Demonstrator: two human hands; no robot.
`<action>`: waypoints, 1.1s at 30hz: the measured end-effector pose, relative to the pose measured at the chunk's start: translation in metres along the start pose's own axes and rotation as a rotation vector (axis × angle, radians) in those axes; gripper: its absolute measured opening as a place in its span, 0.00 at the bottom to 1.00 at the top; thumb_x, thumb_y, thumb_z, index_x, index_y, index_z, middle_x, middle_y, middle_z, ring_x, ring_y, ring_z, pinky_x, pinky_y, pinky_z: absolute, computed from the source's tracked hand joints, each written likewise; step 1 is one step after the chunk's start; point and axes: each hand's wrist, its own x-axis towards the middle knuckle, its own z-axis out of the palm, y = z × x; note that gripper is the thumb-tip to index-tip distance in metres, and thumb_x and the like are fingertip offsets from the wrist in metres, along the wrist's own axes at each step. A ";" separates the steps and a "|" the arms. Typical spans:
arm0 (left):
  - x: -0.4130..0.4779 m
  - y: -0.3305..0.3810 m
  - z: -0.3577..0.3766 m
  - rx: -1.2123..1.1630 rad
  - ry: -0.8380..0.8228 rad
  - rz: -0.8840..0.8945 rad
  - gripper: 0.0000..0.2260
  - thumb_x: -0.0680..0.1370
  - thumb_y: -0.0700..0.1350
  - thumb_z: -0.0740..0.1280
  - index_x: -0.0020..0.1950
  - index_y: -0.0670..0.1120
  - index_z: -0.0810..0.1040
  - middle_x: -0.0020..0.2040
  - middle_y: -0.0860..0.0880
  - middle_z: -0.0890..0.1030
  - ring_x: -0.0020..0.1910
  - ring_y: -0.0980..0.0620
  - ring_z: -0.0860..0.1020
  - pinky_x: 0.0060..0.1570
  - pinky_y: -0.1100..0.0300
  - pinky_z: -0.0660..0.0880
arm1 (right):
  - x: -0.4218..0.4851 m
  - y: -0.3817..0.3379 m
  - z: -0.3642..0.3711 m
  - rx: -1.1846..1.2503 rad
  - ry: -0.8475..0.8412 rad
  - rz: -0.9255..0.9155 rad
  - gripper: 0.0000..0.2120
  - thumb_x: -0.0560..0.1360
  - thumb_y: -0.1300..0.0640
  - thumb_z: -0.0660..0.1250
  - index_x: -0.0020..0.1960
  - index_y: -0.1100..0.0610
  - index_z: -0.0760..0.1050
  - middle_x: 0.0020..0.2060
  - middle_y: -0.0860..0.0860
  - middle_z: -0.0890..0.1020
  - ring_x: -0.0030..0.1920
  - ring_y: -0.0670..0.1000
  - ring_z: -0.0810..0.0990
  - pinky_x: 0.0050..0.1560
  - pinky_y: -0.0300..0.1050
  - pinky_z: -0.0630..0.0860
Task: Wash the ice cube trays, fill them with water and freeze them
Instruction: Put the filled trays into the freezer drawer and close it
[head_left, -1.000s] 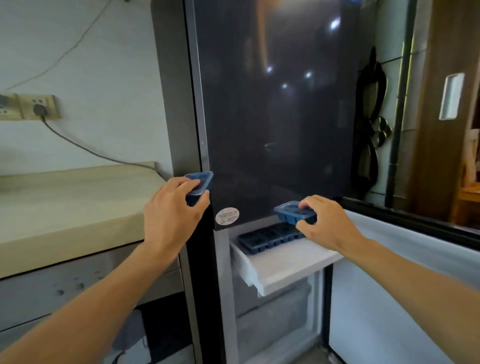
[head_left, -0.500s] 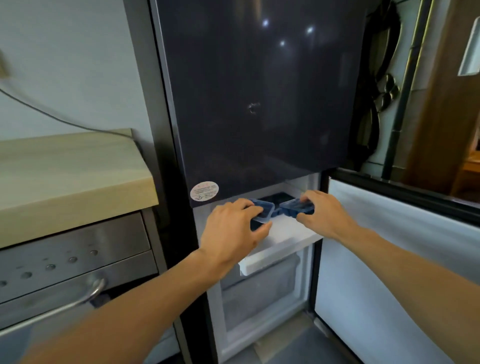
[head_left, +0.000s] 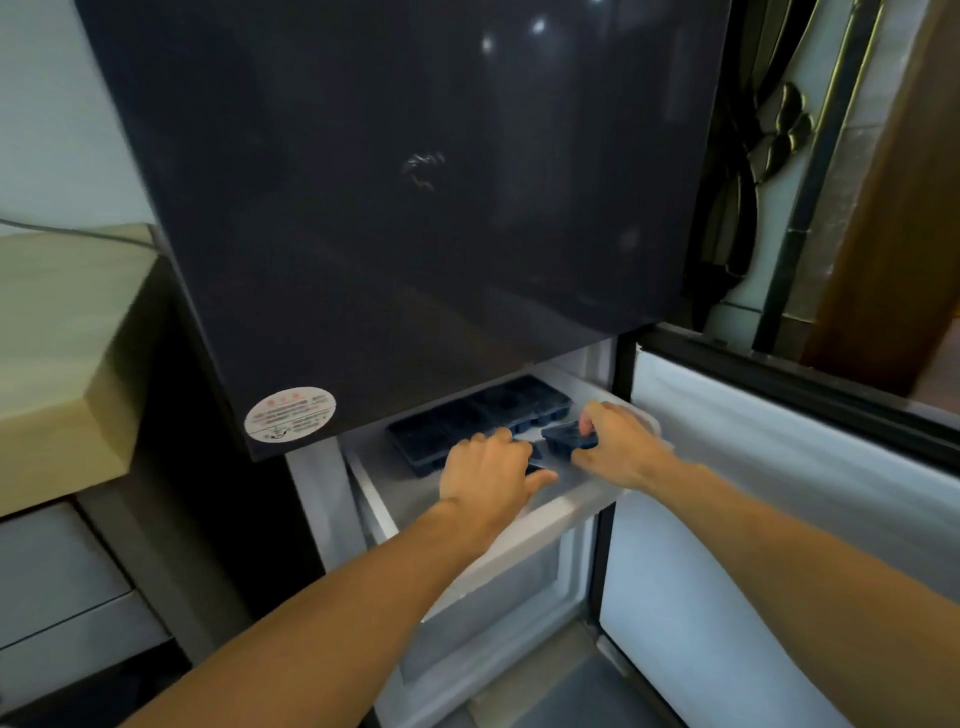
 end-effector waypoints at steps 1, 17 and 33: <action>0.005 0.003 0.003 0.020 -0.011 0.007 0.25 0.80 0.67 0.57 0.63 0.50 0.79 0.60 0.47 0.80 0.55 0.44 0.80 0.46 0.52 0.72 | 0.004 0.004 0.002 0.003 -0.019 0.001 0.12 0.72 0.56 0.73 0.47 0.53 0.69 0.46 0.50 0.74 0.43 0.52 0.72 0.36 0.42 0.63; 0.032 0.019 0.015 -0.646 -0.255 -0.125 0.09 0.80 0.44 0.69 0.57 0.44 0.85 0.57 0.46 0.83 0.56 0.47 0.80 0.57 0.55 0.77 | 0.017 0.011 -0.021 -0.270 -0.188 0.003 0.06 0.76 0.60 0.67 0.45 0.61 0.81 0.45 0.55 0.82 0.49 0.58 0.80 0.49 0.50 0.79; -0.042 0.003 -0.003 -0.270 -0.186 0.227 0.17 0.80 0.52 0.68 0.68 0.50 0.72 0.61 0.48 0.76 0.56 0.46 0.77 0.50 0.51 0.75 | -0.075 0.006 0.020 0.143 -0.018 0.095 0.13 0.81 0.47 0.68 0.42 0.48 0.66 0.36 0.46 0.77 0.34 0.45 0.74 0.32 0.33 0.65</action>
